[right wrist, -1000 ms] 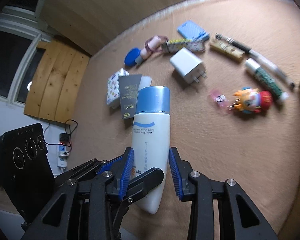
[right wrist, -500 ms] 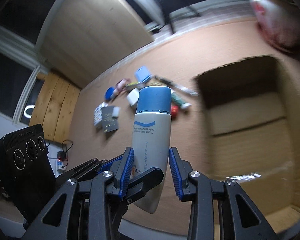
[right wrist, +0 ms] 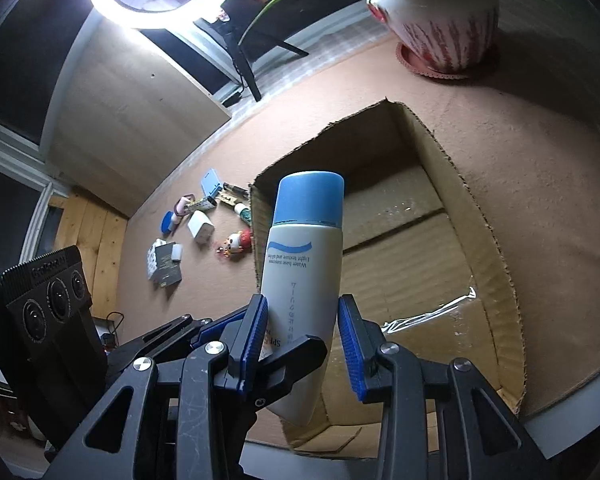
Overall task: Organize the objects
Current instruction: 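Carry the sunscreen bottle with the right tool over the cardboard box, then open the right tool to drop the bottle into the box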
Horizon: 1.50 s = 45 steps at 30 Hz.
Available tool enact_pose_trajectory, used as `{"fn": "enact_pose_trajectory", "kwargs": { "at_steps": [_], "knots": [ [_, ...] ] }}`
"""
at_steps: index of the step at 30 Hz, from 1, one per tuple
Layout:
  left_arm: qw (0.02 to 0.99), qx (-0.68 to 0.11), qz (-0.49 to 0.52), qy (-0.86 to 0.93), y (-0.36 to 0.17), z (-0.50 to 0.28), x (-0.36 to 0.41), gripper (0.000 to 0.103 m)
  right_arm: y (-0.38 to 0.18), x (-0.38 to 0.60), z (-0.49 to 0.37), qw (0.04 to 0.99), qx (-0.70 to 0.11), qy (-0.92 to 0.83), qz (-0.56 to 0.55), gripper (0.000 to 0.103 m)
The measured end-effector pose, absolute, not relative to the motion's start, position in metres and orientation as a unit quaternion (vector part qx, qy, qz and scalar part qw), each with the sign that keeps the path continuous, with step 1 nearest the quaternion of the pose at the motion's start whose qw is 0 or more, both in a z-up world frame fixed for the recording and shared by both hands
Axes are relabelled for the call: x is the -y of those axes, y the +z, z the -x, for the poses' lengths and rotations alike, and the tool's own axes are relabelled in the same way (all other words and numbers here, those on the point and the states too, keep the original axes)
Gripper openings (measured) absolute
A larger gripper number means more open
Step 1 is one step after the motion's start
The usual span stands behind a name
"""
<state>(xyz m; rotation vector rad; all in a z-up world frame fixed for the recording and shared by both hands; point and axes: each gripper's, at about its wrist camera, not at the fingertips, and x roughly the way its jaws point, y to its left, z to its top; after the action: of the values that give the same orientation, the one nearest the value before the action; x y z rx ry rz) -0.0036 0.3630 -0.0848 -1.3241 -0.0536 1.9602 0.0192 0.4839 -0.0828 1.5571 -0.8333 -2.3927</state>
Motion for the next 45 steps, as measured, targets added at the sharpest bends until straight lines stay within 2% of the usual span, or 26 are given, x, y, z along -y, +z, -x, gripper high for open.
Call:
{"fn": "enact_pose_trajectory", "kwargs": {
  "at_steps": [2,3,4,6,14,21,35,45],
  "knots": [
    [0.377,0.01,0.518,0.768,-0.086,0.003,-0.367,0.051,-0.082,-0.483,-0.018,0.064,0.256,-0.81,-0.523,0.05],
    [0.375,0.006,0.519,0.768,-0.086,0.004,-0.367,0.058,-0.082,-0.483,-0.017,0.057,0.252,-0.814,-0.521,0.061],
    [0.371,0.004,0.519,0.77,-0.087,0.004,-0.367,0.069,-0.08,-0.483,-0.017,0.053,0.249,-0.818,-0.516,0.063],
    [0.364,0.001,0.514,0.777,-0.085,0.006,-0.363,0.075,-0.078,-0.482,-0.016,0.048,0.239,-0.822,-0.514,0.063],
    [0.325,0.01,0.512,0.795,-0.083,0.016,-0.324,0.075,-0.062,-0.449,-0.006,0.056,0.166,-0.855,-0.488,0.063],
    [0.261,0.029,0.512,0.818,-0.081,0.028,-0.253,0.075,-0.055,-0.4,0.012,0.078,0.118,-0.86,-0.49,0.063],
    [0.123,0.083,0.538,0.83,-0.12,0.074,-0.063,0.074,-0.076,-0.317,0.069,0.117,0.135,-0.841,-0.51,0.063],
    [0.112,0.118,0.553,0.817,-0.14,0.096,-0.018,0.07,-0.13,-0.307,0.111,0.073,0.183,-0.787,-0.585,0.059]
  ]
}}
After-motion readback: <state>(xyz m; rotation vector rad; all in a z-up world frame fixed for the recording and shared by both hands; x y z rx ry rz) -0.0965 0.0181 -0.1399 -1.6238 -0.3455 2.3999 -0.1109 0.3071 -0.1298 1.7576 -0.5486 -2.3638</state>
